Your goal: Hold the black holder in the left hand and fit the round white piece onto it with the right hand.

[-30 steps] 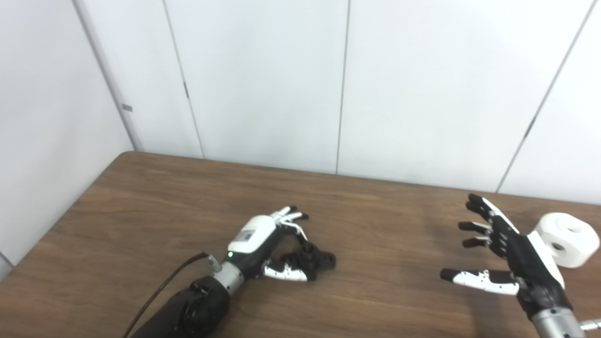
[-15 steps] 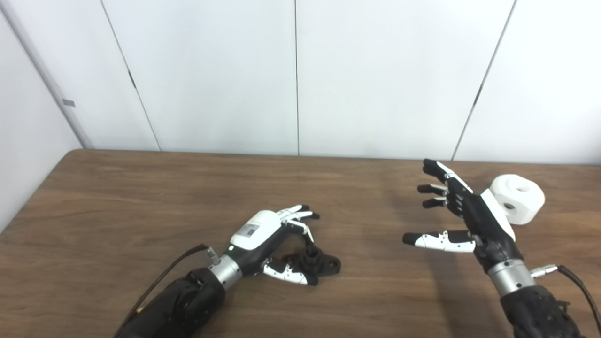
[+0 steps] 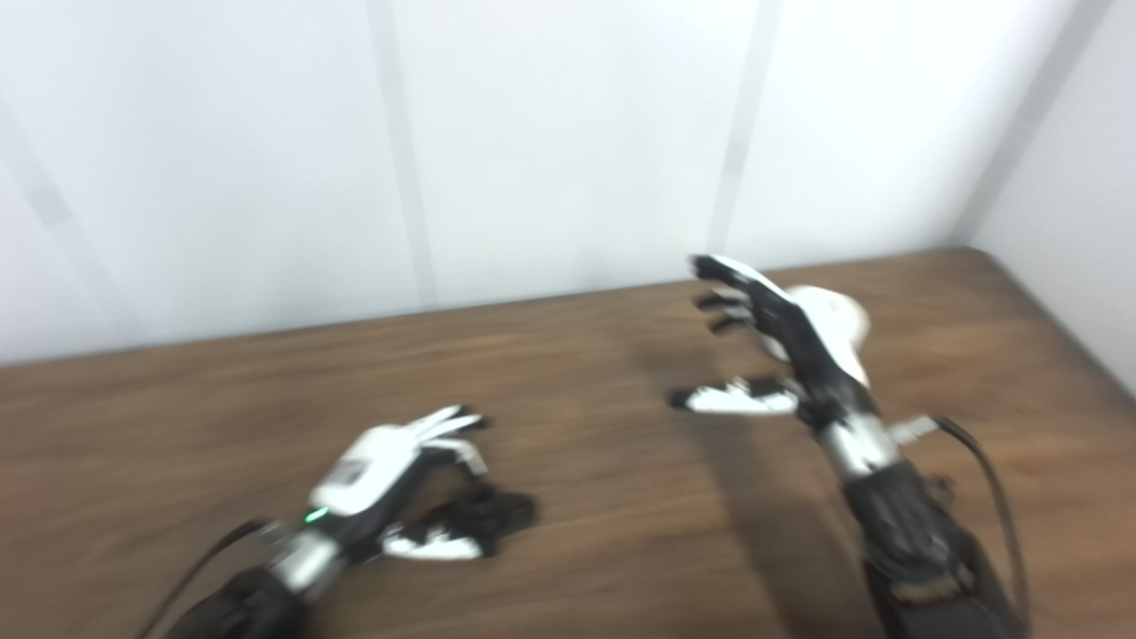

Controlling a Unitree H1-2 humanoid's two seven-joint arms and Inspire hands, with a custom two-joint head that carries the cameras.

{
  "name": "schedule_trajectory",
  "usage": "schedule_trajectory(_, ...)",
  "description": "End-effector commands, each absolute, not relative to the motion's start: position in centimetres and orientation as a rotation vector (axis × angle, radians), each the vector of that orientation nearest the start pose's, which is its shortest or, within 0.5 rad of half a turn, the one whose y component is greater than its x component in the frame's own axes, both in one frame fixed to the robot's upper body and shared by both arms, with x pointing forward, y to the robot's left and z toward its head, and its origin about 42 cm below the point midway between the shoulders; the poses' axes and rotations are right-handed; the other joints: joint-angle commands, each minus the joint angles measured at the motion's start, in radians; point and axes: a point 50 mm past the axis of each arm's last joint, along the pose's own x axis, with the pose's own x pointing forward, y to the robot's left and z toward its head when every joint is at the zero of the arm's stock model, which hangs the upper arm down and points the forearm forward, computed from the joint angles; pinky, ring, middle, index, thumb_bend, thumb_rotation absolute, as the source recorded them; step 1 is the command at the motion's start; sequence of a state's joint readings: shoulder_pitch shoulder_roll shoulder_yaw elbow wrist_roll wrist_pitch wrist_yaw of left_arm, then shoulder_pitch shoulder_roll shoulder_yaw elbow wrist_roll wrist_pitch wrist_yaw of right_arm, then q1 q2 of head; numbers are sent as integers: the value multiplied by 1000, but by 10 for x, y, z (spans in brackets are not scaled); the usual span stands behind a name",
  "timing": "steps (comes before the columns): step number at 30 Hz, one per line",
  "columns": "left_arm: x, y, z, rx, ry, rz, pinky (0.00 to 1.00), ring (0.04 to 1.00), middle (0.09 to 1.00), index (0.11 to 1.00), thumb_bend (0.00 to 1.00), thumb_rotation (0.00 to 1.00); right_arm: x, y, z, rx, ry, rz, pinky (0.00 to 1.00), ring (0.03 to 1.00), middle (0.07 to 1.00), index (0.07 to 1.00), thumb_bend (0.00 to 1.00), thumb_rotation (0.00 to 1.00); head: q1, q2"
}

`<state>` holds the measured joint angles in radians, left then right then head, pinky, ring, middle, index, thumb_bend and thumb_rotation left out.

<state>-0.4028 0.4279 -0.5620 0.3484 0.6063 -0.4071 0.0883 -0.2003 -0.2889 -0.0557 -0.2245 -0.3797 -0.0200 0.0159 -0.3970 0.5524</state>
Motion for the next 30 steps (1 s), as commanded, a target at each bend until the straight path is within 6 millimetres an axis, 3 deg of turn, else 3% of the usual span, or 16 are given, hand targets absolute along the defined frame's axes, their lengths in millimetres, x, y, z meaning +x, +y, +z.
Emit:
schedule_trajectory(1, 342, 227, 72, 1184, -312, -809, 876, 918, 866, 485, 523, 51, 332, -303, 276, -789, -602, -160, 621, 774, 831, 800, 777, 192, -8, -3)
schedule_trajectory(5, 342, 235, 72, 1159, -308, -801, 863, 907, 854, 484, 522, 48, 331, -335, 310, -907, -624, -298, 668, 806, 869, 817, 738, 196, -102, -64)
schedule_trajectory(8, 344, 240, 69, 1159, -311, -800, 858, 897, 844, 485, 522, 48, 328, -357, 332, -987, -624, -383, 696, 812, 861, 815, 733, 269, -142, -93)
schedule_trajectory(13, 348, 244, 60, 1156, -299, -795, 855, 908, 854, 484, 522, 49, 330, -374, 344, -995, -552, -448, 673, 815, 873, 824, 734, 335, -182, -121)
schedule_trajectory(17, 349, 245, 55, 1153, -303, -786, 854, 908, 855, 483, 523, 51, 334, -381, 342, -970, -452, -442, 702, 859, 908, 885, 755, 370, -187, -129)
schedule_trajectory(23, 349, 248, 51, 1159, -309, -779, 861, 912, 858, 483, 523, 53, 342, -388, 326, -929, -356, -411, 701, 868, 912, 877, 777, 352, -180, -129)
schedule_trajectory(30, 349, 254, 49, 1169, -306, -776, 866, 918, 864, 483, 524, 54, 359, -391, 305, -950, -227, -346, 787, 914, 950, 905, 791, 448, -176, -131)
